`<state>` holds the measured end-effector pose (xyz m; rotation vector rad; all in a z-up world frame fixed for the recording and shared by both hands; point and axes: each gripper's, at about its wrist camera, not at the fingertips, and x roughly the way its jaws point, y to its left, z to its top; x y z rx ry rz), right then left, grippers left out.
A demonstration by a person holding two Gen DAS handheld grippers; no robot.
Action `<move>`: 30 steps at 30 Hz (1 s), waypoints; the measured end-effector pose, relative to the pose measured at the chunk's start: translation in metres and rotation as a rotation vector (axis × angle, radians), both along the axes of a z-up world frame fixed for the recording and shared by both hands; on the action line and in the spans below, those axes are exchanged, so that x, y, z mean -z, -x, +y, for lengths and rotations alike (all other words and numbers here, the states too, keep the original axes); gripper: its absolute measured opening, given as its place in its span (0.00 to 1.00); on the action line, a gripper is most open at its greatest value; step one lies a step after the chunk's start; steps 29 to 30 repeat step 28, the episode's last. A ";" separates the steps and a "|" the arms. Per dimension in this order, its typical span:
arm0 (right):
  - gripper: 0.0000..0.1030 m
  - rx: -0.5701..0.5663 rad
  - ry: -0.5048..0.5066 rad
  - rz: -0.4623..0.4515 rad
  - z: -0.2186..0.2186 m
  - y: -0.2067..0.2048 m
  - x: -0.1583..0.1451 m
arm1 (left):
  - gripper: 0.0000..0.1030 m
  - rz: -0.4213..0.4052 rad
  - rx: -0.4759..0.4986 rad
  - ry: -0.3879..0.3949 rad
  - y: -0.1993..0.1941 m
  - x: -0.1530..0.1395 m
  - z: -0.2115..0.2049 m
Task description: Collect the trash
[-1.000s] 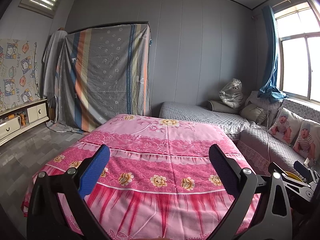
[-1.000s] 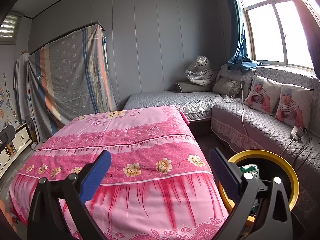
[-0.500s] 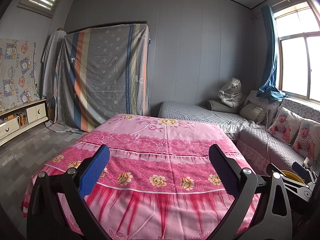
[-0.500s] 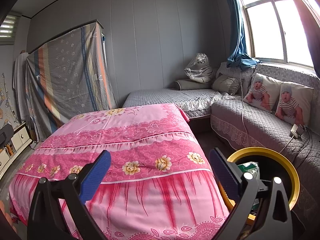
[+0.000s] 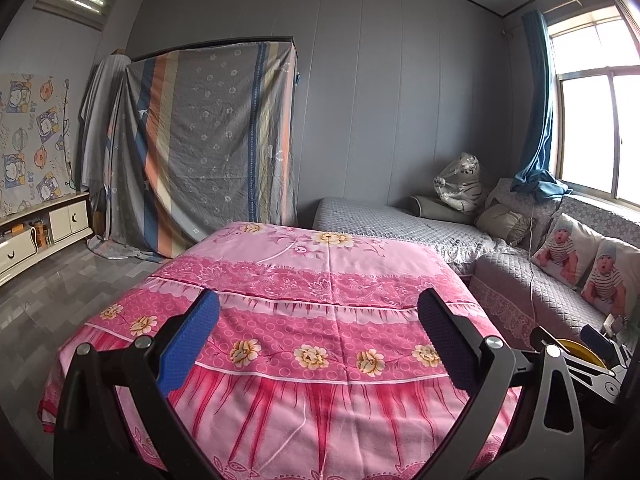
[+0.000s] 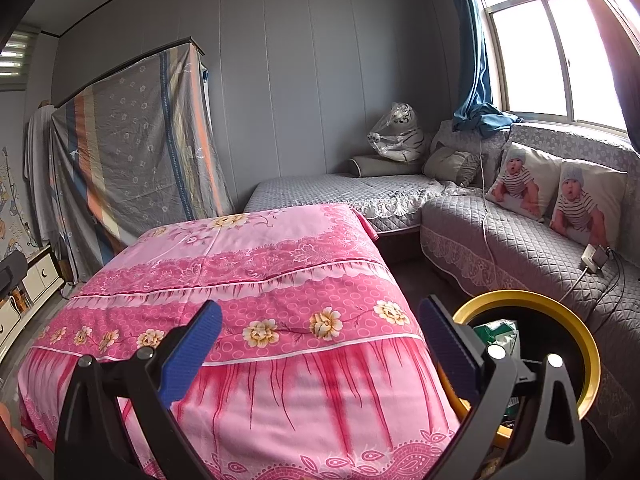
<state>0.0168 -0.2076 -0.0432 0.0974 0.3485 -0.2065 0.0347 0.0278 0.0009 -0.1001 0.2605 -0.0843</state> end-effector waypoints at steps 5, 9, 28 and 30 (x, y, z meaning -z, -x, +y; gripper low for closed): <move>0.92 0.000 -0.004 0.004 -0.001 -0.001 0.001 | 0.92 0.005 0.002 0.002 -0.001 0.000 0.000; 0.92 0.000 -0.005 0.005 -0.002 0.000 0.001 | 0.92 0.012 0.006 0.003 -0.003 0.000 0.001; 0.92 -0.001 -0.008 0.012 -0.003 -0.001 0.001 | 0.92 -0.004 0.019 -0.011 -0.003 0.001 0.000; 0.92 -0.001 -0.008 0.012 -0.003 -0.001 0.001 | 0.92 -0.004 0.019 -0.011 -0.003 0.001 0.000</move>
